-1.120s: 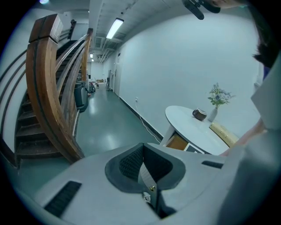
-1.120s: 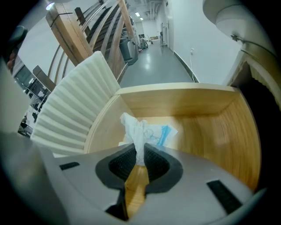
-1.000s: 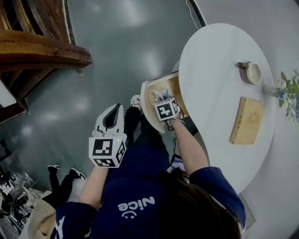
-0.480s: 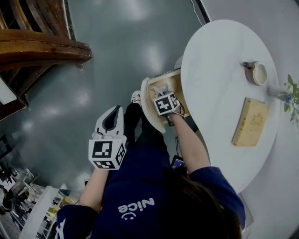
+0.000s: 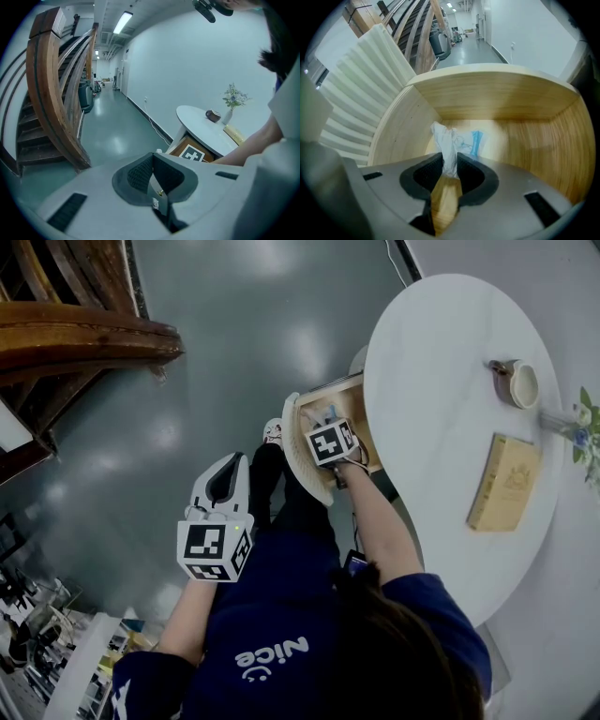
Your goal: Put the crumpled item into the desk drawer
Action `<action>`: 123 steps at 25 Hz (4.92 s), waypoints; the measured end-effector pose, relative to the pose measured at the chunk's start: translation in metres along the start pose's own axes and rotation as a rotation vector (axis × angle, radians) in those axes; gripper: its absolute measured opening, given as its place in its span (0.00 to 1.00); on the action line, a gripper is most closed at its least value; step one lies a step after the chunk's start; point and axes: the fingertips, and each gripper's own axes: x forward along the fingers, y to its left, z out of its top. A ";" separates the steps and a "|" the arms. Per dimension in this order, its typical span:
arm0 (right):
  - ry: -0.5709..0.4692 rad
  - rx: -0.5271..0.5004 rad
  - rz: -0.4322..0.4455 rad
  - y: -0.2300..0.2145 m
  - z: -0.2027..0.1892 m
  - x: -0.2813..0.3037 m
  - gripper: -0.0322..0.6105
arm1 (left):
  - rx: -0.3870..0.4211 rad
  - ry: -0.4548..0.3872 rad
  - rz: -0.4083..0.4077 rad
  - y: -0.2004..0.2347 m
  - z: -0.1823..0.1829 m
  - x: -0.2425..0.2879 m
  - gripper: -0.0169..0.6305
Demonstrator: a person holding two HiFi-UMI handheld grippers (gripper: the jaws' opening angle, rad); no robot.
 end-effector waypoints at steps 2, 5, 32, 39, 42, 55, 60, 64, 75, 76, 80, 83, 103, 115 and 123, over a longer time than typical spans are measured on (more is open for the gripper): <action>-0.009 0.003 0.007 0.001 0.002 0.000 0.24 | 0.005 -0.009 0.002 0.003 0.004 0.000 0.03; -0.002 0.023 0.007 0.000 -0.003 -0.003 0.30 | -0.001 -0.009 -0.006 0.004 0.004 0.001 0.03; -0.220 0.096 -0.022 0.030 0.033 -0.111 0.42 | 0.073 -0.095 -0.133 -0.017 0.042 -0.001 0.03; -0.307 0.166 -0.055 0.032 0.036 -0.151 0.42 | 0.121 -0.110 -0.183 -0.028 0.050 0.001 0.03; -0.349 0.174 -0.079 0.032 0.038 -0.170 0.42 | 0.116 -0.112 -0.193 -0.029 0.052 0.000 0.03; -0.534 0.267 -0.172 0.030 0.036 -0.244 0.41 | 0.189 -0.148 -0.292 -0.055 0.068 -0.002 0.03; -0.621 0.307 -0.211 0.030 0.037 -0.277 0.41 | 0.249 -0.165 -0.345 -0.072 0.076 -0.002 0.03; -0.676 0.325 -0.251 0.029 0.037 -0.299 0.41 | 0.280 -0.182 -0.386 -0.082 0.084 -0.004 0.03; -0.813 0.344 -0.364 0.026 0.036 -0.357 0.41 | 0.353 -0.243 -0.462 -0.108 0.107 -0.023 0.03; -0.824 0.342 -0.371 0.026 0.036 -0.362 0.41 | 0.355 -0.249 -0.467 -0.110 0.109 -0.024 0.03; -0.872 0.349 -0.391 0.025 0.034 -0.379 0.41 | 0.363 -0.270 -0.481 -0.117 0.114 -0.028 0.03; -0.892 0.350 -0.397 0.025 0.033 -0.386 0.40 | 0.366 -0.278 -0.483 -0.119 0.115 -0.031 0.03; -0.925 0.336 -0.397 0.030 0.030 -0.395 0.11 | 0.372 -0.304 -0.481 -0.128 0.117 -0.044 0.03; -0.944 0.326 -0.434 0.027 0.025 -0.401 0.06 | 0.358 -0.319 -0.469 -0.131 0.117 -0.051 0.03; -0.940 0.305 -0.428 0.029 0.024 -0.396 0.06 | 0.355 -0.304 -0.454 -0.129 0.111 -0.050 0.03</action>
